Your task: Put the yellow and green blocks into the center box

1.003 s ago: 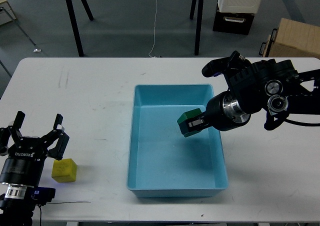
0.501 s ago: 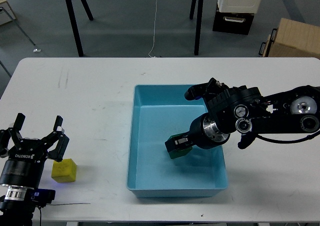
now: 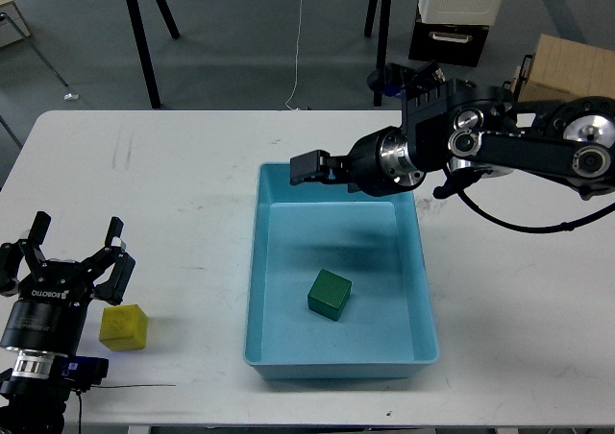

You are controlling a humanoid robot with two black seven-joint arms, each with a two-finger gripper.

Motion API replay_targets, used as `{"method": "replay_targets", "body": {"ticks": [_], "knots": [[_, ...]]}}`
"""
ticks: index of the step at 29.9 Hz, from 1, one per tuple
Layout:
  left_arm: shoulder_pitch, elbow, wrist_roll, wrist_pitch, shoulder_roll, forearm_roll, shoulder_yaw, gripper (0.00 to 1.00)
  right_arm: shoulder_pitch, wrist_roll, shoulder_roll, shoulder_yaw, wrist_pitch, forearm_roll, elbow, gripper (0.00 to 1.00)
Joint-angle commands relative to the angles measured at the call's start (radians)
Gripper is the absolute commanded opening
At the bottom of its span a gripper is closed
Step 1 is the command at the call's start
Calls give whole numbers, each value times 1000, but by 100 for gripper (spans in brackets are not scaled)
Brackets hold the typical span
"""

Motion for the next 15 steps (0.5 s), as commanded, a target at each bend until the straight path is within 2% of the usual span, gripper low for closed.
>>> {"method": "replay_targets", "body": {"ticks": [1,2,5,7,12,15], "knots": [[-11,0,0,0,0,0,20,100,-9,28,-74,159,-11,216,-92,100],[-15,0,0,0,0,0,25,100,-27,61,-98,188,-11,272,-112,100],[-24,0,0,0,0,-2,25,100,-147,214,-142,309,3,459,-162,100],[-24,0,0,0,0,-2,25,100,-242,268,-170,407,41,548,-187,100],[-24,3,4,0,0,0,25,100,-504,280,-214,665,231,695,-225,100],[-34,11,6,0,0,0,27,100,-661,280,-236,797,243,781,-218,100]]}}
